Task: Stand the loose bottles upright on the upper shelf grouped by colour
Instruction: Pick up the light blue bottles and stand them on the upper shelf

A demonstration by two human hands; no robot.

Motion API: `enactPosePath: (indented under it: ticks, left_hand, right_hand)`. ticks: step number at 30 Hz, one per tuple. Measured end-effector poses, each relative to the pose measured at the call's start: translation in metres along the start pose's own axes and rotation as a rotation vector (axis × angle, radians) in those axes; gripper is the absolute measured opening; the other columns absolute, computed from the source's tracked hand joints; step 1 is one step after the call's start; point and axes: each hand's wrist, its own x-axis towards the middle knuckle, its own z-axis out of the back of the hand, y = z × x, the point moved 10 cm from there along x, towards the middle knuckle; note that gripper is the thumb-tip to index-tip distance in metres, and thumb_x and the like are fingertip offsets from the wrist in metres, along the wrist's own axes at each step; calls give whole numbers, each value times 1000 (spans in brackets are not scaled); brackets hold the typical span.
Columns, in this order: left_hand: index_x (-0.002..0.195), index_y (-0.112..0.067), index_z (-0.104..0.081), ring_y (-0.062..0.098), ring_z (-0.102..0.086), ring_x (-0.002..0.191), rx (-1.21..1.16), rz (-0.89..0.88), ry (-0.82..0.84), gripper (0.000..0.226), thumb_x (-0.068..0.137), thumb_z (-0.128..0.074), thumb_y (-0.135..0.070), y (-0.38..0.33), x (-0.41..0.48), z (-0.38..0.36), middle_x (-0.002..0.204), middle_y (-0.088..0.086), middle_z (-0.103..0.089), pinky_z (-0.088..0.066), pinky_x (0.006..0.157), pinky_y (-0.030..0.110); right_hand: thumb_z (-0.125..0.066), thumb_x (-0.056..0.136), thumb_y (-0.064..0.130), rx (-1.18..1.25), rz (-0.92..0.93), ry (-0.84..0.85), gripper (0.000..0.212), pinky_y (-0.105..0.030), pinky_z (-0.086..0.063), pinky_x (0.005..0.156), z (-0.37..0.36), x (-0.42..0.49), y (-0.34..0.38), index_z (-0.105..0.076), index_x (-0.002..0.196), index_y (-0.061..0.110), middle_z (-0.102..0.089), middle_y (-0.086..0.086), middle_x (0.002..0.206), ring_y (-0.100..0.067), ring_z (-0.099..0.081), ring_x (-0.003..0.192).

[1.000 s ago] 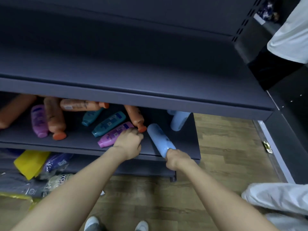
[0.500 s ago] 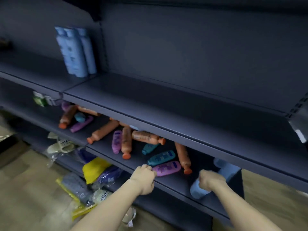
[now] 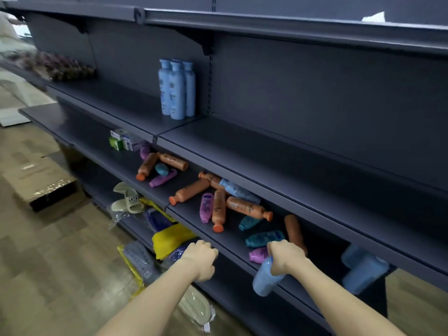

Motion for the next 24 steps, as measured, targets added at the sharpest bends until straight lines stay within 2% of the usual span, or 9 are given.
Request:
enactPosePath:
  ticks: [4,7,11,15,17,20,24]
  left_hand:
    - [132,-13,-45,31,-38,124,-52,69,-11,42,92,-44,-27,30,-32,-4,131,14,-46,-34,99,39]
    - [129,-12,-46,33,-40,123,-124,136,-16,41,92,-45,-28,57,-63,-10,129,14,-47,-35,98,40]
    - [128,-12,-45,34,-41,122,-200,237,-27,40,91,-45,-27,95,-109,-21,127,14,-47,-37,95,41]
    - [133,-12,-40,35,-41,123,-295,360,-53,45,91,-47,-29,131,-157,-37,131,15,-46,-37,98,43]
    - [133,-11,-39,34,-41,124,-331,412,-70,47,91,-49,-30,148,-181,-45,131,14,-45,-38,98,43]
    - [137,-12,-34,33,-40,126,-414,492,-104,54,89,-51,-30,171,-217,-54,133,14,-45,-38,99,42]
    - [145,-16,-22,31,-40,128,-585,570,-212,71,86,-58,-32,194,-259,-57,136,13,-43,-39,100,37]
  right_hand:
    - [-48,84,11,14,145,-89,35,-30,-43,75,28,-12,66,-54,117,21,-56,-4,120,-27,-58,108]
    - [-48,85,10,30,261,-157,37,-30,-42,79,48,-30,120,-55,119,23,-51,-2,121,-24,-54,112]
    - [-48,83,9,95,389,-229,37,-29,-41,78,66,-58,183,-57,116,23,-48,-1,112,-25,-53,111]
    - [-49,79,9,154,491,-270,39,-30,-43,82,81,-88,241,-59,113,24,-47,-2,108,-26,-53,110]
    - [-52,77,9,205,536,-288,40,-28,-42,77,90,-105,267,-61,112,25,-44,1,102,-25,-53,109]
    - [-57,74,9,297,611,-307,42,-25,-39,74,104,-129,304,-62,113,25,-51,0,110,-22,-53,107]
    - [-61,71,8,443,703,-353,40,-24,-39,76,127,-162,342,-66,108,23,-58,3,107,-18,-54,106]
